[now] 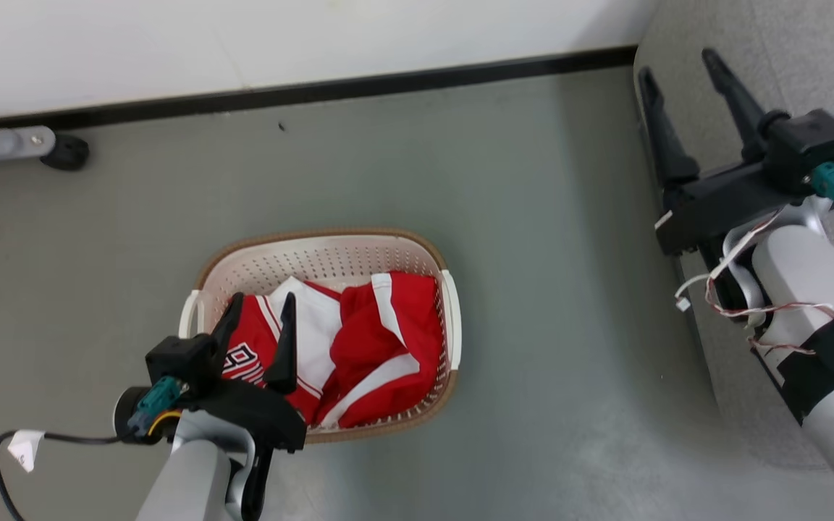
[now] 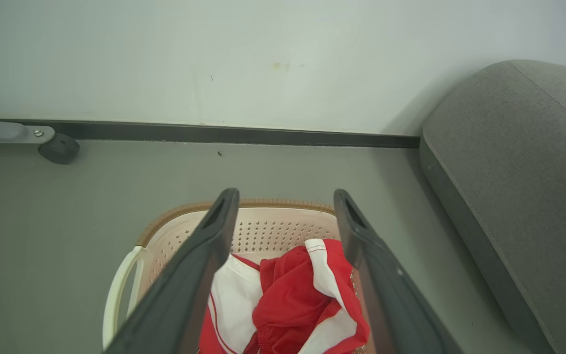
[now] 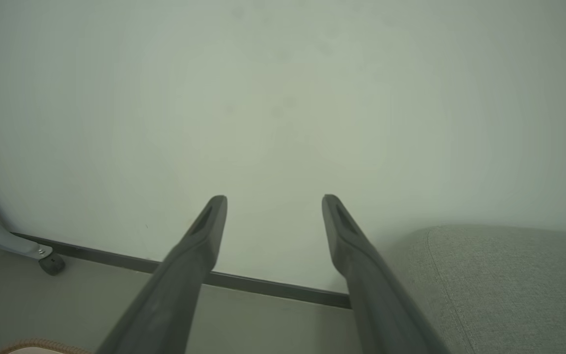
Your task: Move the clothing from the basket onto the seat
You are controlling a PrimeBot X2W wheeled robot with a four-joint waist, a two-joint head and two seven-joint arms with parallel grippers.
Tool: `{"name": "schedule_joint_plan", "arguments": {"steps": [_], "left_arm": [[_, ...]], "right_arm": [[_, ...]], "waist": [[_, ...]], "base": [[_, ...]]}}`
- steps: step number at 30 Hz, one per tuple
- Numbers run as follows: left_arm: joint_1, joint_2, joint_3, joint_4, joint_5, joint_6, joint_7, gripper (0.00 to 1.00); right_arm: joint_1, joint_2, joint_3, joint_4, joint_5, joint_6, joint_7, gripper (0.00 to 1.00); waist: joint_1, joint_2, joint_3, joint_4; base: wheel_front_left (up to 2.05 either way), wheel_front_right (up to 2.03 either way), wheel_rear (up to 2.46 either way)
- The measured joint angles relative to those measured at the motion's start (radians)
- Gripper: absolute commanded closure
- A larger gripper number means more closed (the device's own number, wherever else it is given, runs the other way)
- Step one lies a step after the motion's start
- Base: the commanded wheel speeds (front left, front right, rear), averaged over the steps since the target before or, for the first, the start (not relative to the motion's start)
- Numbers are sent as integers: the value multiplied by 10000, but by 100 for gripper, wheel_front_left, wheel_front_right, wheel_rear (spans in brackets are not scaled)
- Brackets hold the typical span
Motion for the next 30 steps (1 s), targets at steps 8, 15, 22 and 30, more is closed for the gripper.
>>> {"name": "schedule_joint_plan", "arguments": {"steps": [8, 15, 22, 30], "left_arm": [[-1211, -84, -399, 738, -84, -159, 0, 0], [-2392, -159, -581, 1469, -360, -169, 345, 0], [-3280, -173, -652, 2044, -477, -174, 591, 0], [-3740, -188, -771, 3039, -888, -245, 901, 0]], "right_arm": [[-203, -267, -414, -1018, -324, -174, -71, 0], [-366, -522, -924, -1981, -470, -341, -71, 0], [-727, -729, -1350, -2790, -681, -441, -73, 0], [-801, -859, -1632, -3662, -1089, -522, -73, 0]], "waist": [[-3, 0, 1168, -189], [-2, 1, 2196, -414], [-1, 1, 3076, -637], [-1, 0, 4009, -948]], "base": [[0, 0, 0], [0, 0, 0], [0, 0, 0], [0, 0, 0]]}}
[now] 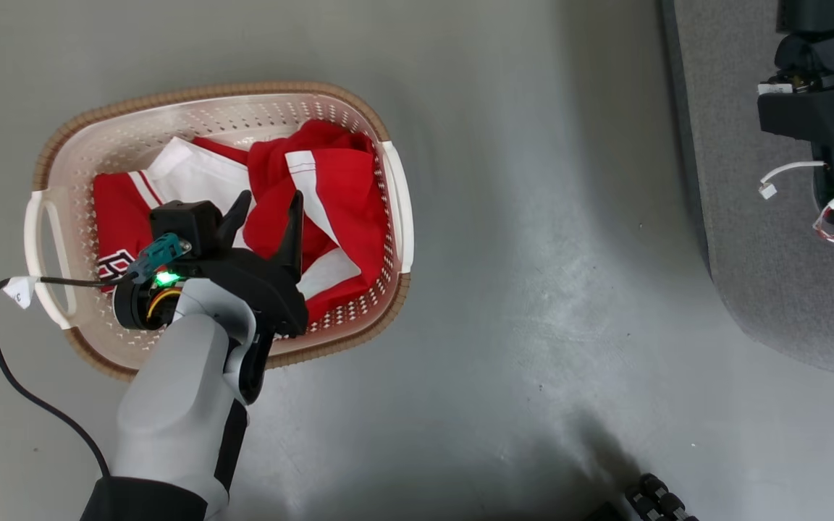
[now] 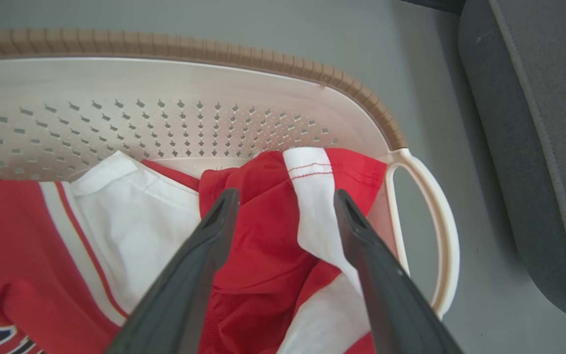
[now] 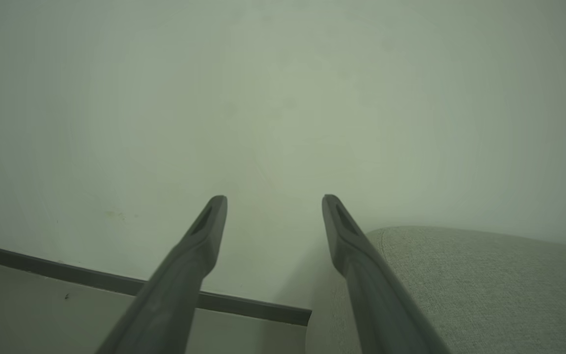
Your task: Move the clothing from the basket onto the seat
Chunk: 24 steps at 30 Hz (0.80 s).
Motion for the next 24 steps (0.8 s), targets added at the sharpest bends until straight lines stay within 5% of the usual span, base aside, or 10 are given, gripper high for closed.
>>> {"name": "schedule_joint_plan", "arguments": {"steps": [17, 24], "left_arm": [[-616, 10, -1628, 219, -1929, -12, 543, 0], [-1161, 27, -1898, 815, -1875, -12, 788, 0]], "right_arm": [[4, 161, -353, -487, -157, -44, 0, 0], [38, 324, -479, -671, -159, -54, 0, 0]], "waist": [[-1, -1, 996, -384], [-1, -1, 1350, -616]], "base": [[0, 0, 0], [0, 0, 0]]}}
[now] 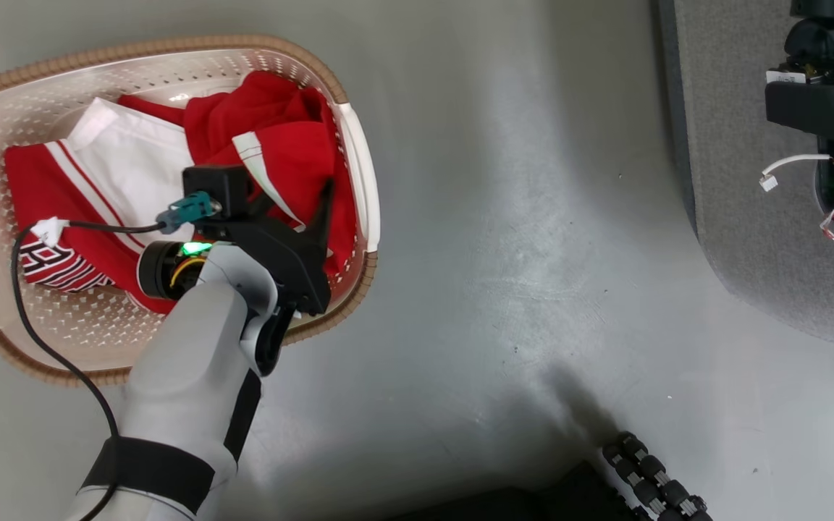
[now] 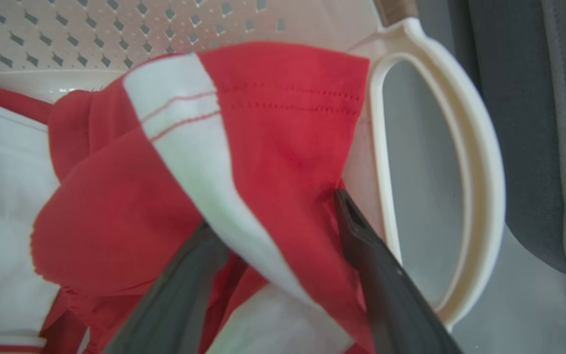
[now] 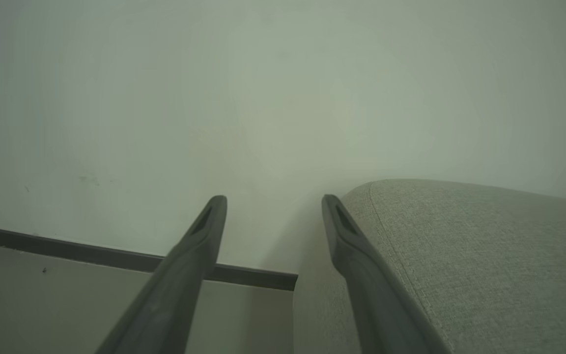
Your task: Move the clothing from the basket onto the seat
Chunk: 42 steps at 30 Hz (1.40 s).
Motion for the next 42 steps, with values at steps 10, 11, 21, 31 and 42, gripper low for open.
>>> {"name": "schedule_joint_plan", "arguments": {"steps": [10, 11, 21, 31, 42], "left_arm": [[-29, -19, -232, 623, 232, 2, -479, 100], [-29, -19, -226, 692, 238, 2, -562, 100], [22, 23, -94, 1055, 293, 0, -1513, 100], [563, 15, -46, 1103, 290, -2, -1651, 100], [1063, 0, 230, 477, 221, -2, -1685, 100]], "right_arm": [[84, 67, -226, 284, -144, -27, 0, 0], [83, 73, -234, 337, -167, -27, 0, 0], [374, 247, -224, 1371, -174, 121, 0, 0], [1015, 518, -282, 2349, 77, 426, 0, 0], [1890, 746, -378, 3359, 282, 782, 2, 0]], "waist": [[0, 0, -105, 61], [0, -1, -165, 100], [-1, -1, -1286, 655], [-3, -1, -2659, 1289], [-3, -2, -4275, 1954]], "base": [[0, 0, 0], [0, 0, 0], [0, 0, 0], [0, 0, 0], [0, 0, 0]]}}
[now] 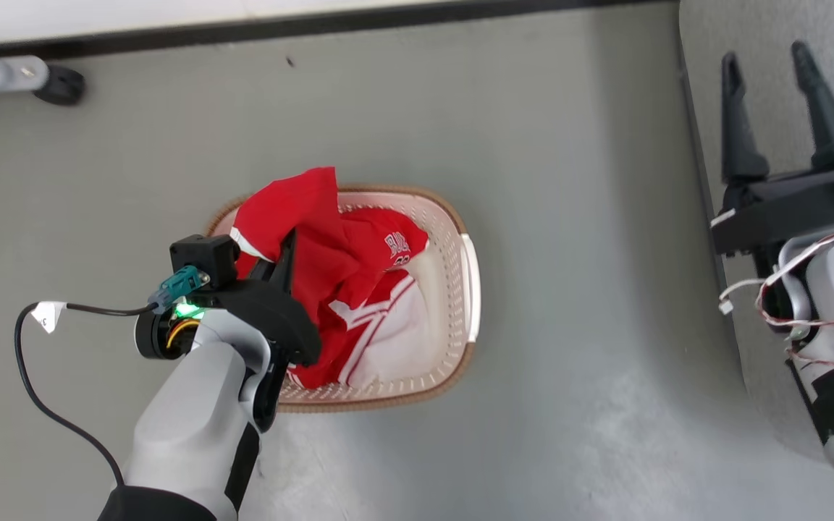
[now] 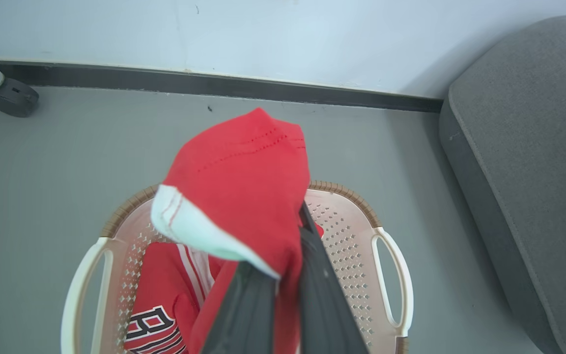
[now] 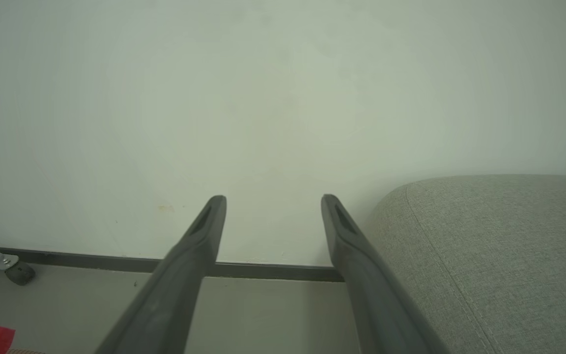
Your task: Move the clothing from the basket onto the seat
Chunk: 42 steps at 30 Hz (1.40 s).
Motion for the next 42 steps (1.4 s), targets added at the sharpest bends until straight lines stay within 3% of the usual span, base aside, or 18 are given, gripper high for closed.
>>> {"name": "schedule_joint_plan", "arguments": {"steps": [16, 28, 42], "left_arm": [[195, 313, 426, -1983, 443, 0, 0, 100], [155, 481, 431, -4192, 988, 0, -4, 100], [126, 431, 278, -5741, 1338, 0, -4, 100]], "right_arm": [[947, 725, 343, 761, 94, 453, 0, 0], [1327, 821, 364, 1011, 92, 780, 2, 0], [601, 1559, 2015, 711, -311, 1570, 2, 0]], "waist": [[0, 0, -2046, 654], [1, 0, -2904, 828], [3, 0, -3114, 913]], "base": [[0, 0, 0], [0, 0, 0], [0, 0, 0]]}}
